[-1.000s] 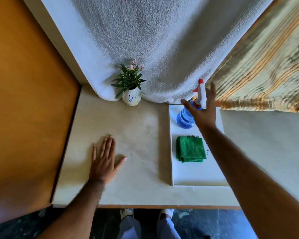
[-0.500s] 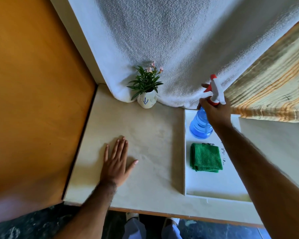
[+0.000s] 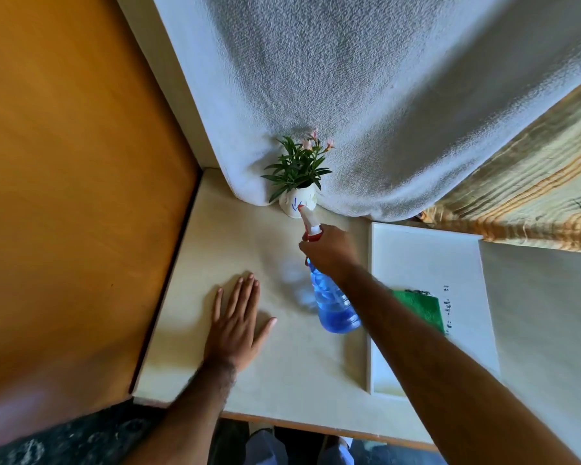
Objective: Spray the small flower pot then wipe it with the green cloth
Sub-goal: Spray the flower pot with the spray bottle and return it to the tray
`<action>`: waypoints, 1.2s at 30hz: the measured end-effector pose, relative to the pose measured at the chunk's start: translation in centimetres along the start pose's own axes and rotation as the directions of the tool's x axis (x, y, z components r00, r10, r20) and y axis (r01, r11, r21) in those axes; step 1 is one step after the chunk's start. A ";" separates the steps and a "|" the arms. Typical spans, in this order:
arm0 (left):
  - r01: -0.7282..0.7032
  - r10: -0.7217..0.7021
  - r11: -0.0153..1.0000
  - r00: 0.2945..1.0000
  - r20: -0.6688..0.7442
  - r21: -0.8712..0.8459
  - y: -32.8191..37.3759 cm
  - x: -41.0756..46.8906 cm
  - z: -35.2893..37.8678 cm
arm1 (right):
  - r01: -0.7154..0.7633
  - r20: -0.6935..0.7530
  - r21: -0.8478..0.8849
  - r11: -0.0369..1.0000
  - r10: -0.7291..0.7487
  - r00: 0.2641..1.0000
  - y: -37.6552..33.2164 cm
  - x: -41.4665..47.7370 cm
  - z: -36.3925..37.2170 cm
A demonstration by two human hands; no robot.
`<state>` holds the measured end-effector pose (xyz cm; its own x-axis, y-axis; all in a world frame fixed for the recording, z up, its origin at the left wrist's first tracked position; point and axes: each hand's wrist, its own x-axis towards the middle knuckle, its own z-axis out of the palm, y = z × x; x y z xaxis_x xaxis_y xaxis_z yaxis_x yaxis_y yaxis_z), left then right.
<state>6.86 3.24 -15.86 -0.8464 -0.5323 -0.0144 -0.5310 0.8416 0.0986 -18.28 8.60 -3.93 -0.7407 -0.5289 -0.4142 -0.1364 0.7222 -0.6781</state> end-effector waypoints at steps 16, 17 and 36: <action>0.009 -0.009 1.000 0.999 0.034 -0.007 -0.2 0.1 0.1 | -0.101 -0.073 -0.049 0.994 0.097 0.993 -0.5 0.8 0.0; 0.008 -0.008 1.000 0.999 0.033 -0.008 -0.2 0.1 0.0 | -0.096 -0.072 -0.038 0.995 0.093 0.993 -0.4 0.7 -0.1; -0.005 0.006 1.000 0.999 0.050 -0.019 0.0 0.0 -0.6 | 0.484 -0.662 0.333 0.810 -0.165 0.731 4.7 -1.4 -13.5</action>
<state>6.84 3.17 -15.22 -0.8505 -0.5221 -0.0641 -0.5259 0.8423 0.1177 -26.69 18.73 1.68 -0.9546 -0.2105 0.2105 -0.2496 0.1805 -0.9514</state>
